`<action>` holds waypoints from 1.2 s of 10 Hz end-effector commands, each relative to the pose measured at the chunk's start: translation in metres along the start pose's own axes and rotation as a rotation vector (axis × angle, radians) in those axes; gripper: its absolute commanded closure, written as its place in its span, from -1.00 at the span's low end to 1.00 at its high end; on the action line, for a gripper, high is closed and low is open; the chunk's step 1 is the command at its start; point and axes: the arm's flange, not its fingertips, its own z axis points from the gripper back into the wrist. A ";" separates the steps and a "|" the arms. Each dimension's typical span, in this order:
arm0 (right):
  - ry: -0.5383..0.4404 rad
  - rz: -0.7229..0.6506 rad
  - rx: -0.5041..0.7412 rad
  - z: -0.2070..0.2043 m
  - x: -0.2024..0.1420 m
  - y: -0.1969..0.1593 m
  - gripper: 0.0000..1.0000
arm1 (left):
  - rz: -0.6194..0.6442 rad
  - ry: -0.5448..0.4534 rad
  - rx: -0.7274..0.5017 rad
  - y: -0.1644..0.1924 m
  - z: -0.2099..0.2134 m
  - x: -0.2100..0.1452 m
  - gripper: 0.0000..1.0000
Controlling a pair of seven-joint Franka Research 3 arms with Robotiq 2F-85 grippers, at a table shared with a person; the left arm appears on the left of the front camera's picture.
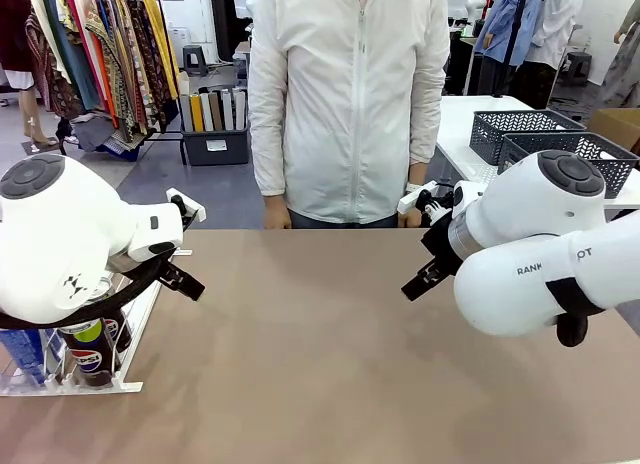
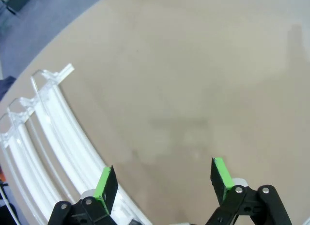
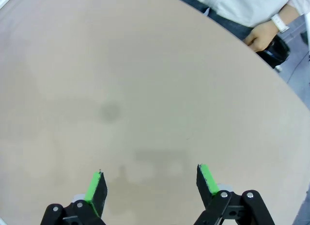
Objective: Retrieve and store the cans from the dispenser.
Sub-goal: Pick up one can from the Automatic Can Dispenser and place it in the middle of the table.
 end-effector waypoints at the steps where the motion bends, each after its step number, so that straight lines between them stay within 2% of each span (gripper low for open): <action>1: 0.060 -0.128 0.241 0.032 0.002 -0.011 -1.00 | 0.077 0.044 -0.171 -0.007 0.032 0.010 -1.00; 2: 0.097 -0.363 0.319 0.053 0.005 -0.021 -1.00 | 0.230 0.152 -0.259 -0.014 0.056 0.020 -1.00; 3: 0.118 -0.518 0.425 0.076 0.001 -0.033 -1.00 | 0.294 0.178 -0.305 -0.013 0.079 0.024 -1.00; 4: 0.081 -0.601 0.515 0.102 -0.012 -0.049 -1.00 | 0.311 0.161 -0.425 -0.001 0.105 0.021 -1.00; 5: 0.008 -0.611 0.663 0.137 -0.035 -0.065 -1.00 | 0.346 0.085 -0.544 0.020 0.142 0.013 -1.00; 6: -0.133 -0.683 0.712 0.170 -0.070 -0.089 -1.00 | 0.417 -0.062 -0.646 0.056 0.183 -0.009 -1.00; 7: -0.259 -0.758 0.765 0.193 -0.108 -0.113 -1.00 | 0.492 -0.200 -0.670 0.092 0.210 -0.037 -1.00; 9: -0.490 -0.997 0.813 0.207 -0.187 -0.154 -1.00 | 0.731 -0.379 -0.675 0.163 0.231 -0.104 -1.00; 11: -0.590 -1.145 0.817 0.206 -0.235 -0.172 -1.00 | 0.975 -0.494 -0.637 0.205 0.231 -0.162 -1.00; 12: -0.618 -1.204 0.817 0.200 -0.249 -0.177 -1.00 | 1.034 -0.527 -0.647 0.218 0.230 -0.183 -1.00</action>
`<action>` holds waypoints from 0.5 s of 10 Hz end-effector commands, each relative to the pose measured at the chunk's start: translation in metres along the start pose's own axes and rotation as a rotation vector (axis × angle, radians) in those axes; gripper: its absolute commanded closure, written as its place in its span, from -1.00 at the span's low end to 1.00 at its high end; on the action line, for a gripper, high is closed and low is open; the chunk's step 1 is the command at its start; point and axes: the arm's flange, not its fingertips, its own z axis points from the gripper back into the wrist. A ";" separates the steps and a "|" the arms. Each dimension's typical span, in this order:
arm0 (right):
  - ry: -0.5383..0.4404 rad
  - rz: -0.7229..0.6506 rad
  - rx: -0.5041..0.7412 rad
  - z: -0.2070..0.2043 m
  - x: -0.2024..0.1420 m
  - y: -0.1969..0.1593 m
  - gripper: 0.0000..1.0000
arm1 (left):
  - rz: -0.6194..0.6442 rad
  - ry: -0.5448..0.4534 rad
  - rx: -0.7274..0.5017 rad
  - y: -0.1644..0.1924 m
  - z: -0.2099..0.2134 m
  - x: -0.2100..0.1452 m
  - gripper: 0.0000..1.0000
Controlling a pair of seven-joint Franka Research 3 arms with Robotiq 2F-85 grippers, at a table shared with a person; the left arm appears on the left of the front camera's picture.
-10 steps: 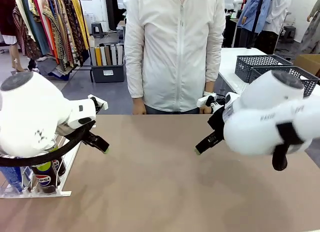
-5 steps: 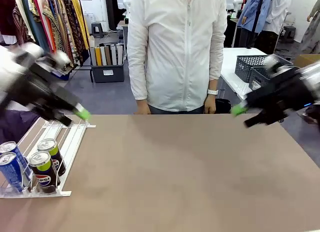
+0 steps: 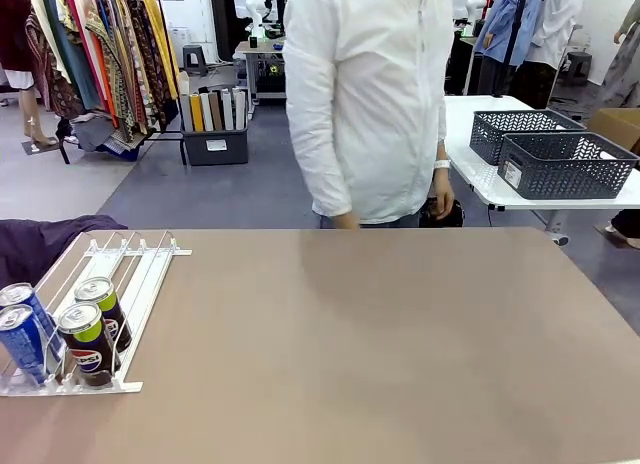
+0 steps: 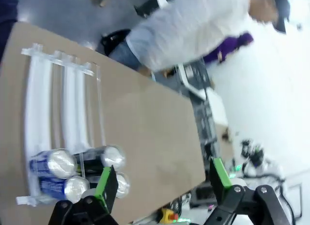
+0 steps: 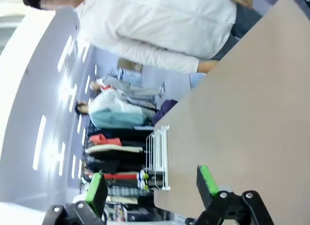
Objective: Retrieve and store the cans from the dispenser.
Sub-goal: Pick up one can from the Automatic Can Dispenser and place it in the middle of the table.
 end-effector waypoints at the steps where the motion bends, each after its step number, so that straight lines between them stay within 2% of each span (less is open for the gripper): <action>1: -0.021 -0.024 0.049 -0.031 -0.066 -0.048 -1.00 | 0.067 -0.079 -0.006 0.021 -0.007 -0.003 -1.00; 3: -0.014 -0.051 0.025 -0.039 -0.062 -0.059 -1.00 | 0.108 -0.129 0.069 0.038 -0.007 -0.002 -1.00; 4: -0.029 -0.060 0.026 0.008 0.004 -0.038 -1.00 | 0.106 -0.082 0.015 0.035 0.013 0.005 -1.00; 5: -0.029 -0.060 0.026 0.008 0.004 -0.038 -1.00 | 0.106 -0.082 0.015 0.035 0.013 0.005 -1.00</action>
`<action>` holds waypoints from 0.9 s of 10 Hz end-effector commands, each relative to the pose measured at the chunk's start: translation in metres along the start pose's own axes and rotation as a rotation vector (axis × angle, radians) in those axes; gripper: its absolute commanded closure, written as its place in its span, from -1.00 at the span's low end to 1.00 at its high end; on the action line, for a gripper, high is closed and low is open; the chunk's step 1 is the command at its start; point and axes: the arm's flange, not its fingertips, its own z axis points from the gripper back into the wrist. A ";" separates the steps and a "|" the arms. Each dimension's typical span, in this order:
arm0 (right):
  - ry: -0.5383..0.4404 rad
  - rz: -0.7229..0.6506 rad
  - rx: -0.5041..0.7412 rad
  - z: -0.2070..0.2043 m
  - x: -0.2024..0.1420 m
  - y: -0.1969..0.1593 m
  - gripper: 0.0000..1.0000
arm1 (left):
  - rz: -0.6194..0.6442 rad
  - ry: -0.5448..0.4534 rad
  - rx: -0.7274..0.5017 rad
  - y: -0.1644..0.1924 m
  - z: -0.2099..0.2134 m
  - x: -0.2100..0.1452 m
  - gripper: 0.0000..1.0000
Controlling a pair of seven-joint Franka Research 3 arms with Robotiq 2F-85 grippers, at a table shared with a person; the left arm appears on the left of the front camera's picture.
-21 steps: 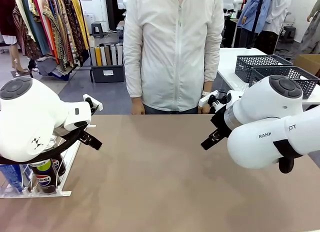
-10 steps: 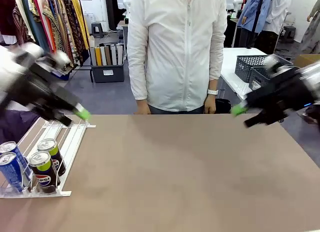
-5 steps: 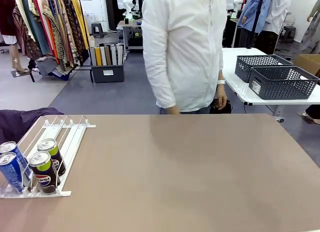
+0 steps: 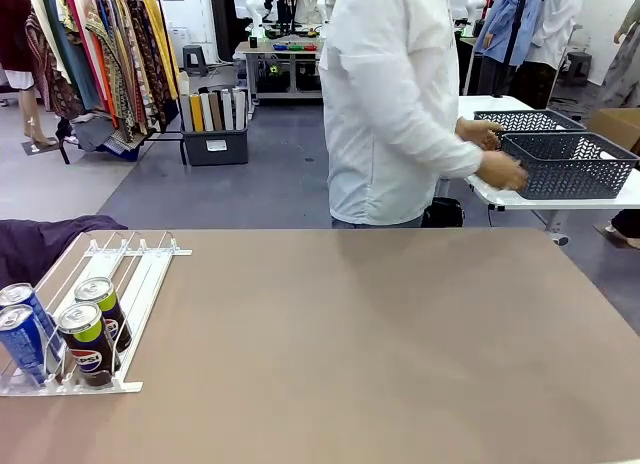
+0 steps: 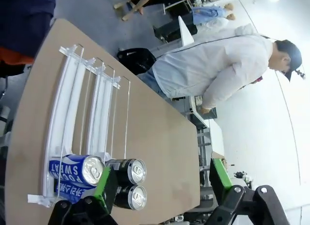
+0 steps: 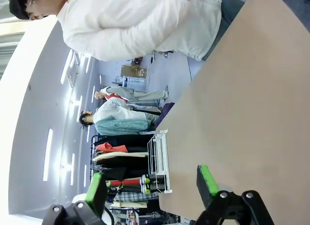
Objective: Retrieve and store the cans from the dispenser.
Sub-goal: Pick up one can from the Automatic Can Dispenser and place it in the middle of the table.
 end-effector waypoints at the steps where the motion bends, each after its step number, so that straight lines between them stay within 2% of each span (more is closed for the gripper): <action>1: -0.016 0.024 0.014 0.007 -0.001 0.015 -1.00 | -0.028 0.008 -0.028 -0.006 0.004 -0.002 -1.00; 6: -0.016 0.024 0.014 0.007 -0.001 0.015 -1.00 | -0.007 0.023 -0.006 -0.007 0.005 -0.004 -1.00; 7: -0.016 0.024 0.014 0.007 -0.001 0.015 -1.00 | -0.023 0.109 0.128 -0.012 0.005 -0.005 -1.00; 8: -0.016 0.024 0.014 0.007 -0.001 0.015 -1.00 | -0.102 0.260 0.297 -0.032 0.002 -0.015 -1.00; 9: -0.016 0.024 0.014 0.007 -0.001 0.015 -1.00 | -0.182 0.350 0.480 -0.052 -0.008 -0.031 -1.00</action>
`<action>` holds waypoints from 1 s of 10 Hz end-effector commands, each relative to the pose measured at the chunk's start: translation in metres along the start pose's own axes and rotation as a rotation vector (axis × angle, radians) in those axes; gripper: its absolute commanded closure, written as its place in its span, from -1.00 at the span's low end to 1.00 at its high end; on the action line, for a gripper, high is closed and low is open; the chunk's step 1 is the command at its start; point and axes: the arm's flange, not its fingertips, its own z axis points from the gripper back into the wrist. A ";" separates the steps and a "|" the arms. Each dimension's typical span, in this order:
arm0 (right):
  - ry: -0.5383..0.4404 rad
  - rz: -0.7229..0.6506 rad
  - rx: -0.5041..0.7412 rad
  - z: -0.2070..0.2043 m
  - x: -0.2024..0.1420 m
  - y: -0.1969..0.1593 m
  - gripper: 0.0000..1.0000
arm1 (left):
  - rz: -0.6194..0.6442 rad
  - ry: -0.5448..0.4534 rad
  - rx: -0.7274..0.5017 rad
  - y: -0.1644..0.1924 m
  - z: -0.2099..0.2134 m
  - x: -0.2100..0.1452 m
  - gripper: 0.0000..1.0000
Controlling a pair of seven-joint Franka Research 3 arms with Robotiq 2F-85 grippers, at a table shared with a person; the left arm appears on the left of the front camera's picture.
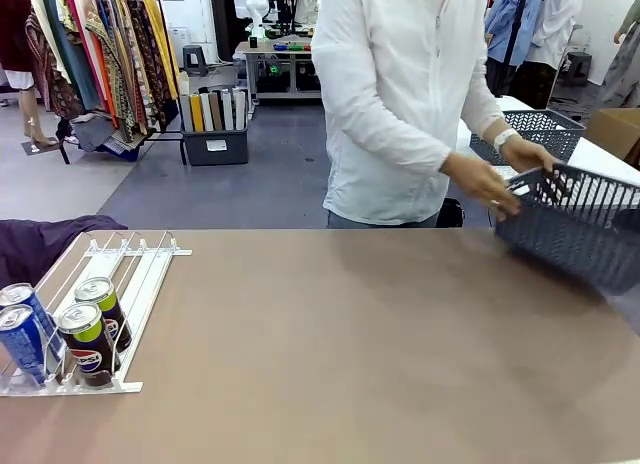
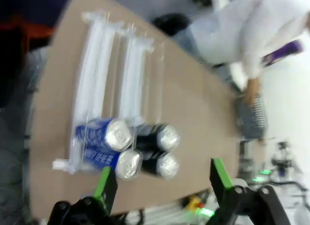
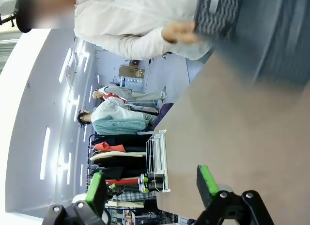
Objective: Retrieve and store the cans from the dispenser.
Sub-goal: Pick up one can from the Automatic Can Dispenser and place it in the middle of the table.
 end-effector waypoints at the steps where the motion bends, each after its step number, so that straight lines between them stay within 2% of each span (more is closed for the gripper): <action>1: -0.013 0.003 0.023 -0.001 0.002 0.003 -1.00 | -0.178 0.203 0.355 -0.049 -0.002 -0.030 -1.00; 3: -0.013 0.003 0.023 -0.001 0.002 0.003 -1.00 | -0.273 0.298 0.571 -0.078 -0.031 -0.054 -1.00; 6: -0.013 0.003 0.023 -0.001 0.002 0.003 -1.00 | -0.407 0.379 0.623 -0.094 -0.065 -0.077 -1.00; 7: -0.013 0.003 0.023 -0.001 0.002 0.003 -1.00 | -0.311 0.316 0.610 -0.099 -0.045 -0.061 -1.00; 9: -0.013 0.003 0.023 -0.001 0.002 0.003 -1.00 | -0.311 0.316 0.610 -0.099 -0.045 -0.061 -1.00; 10: -0.013 0.003 0.023 -0.001 0.002 0.003 -1.00 | -0.360 0.355 0.607 -0.108 -0.055 -0.066 -1.00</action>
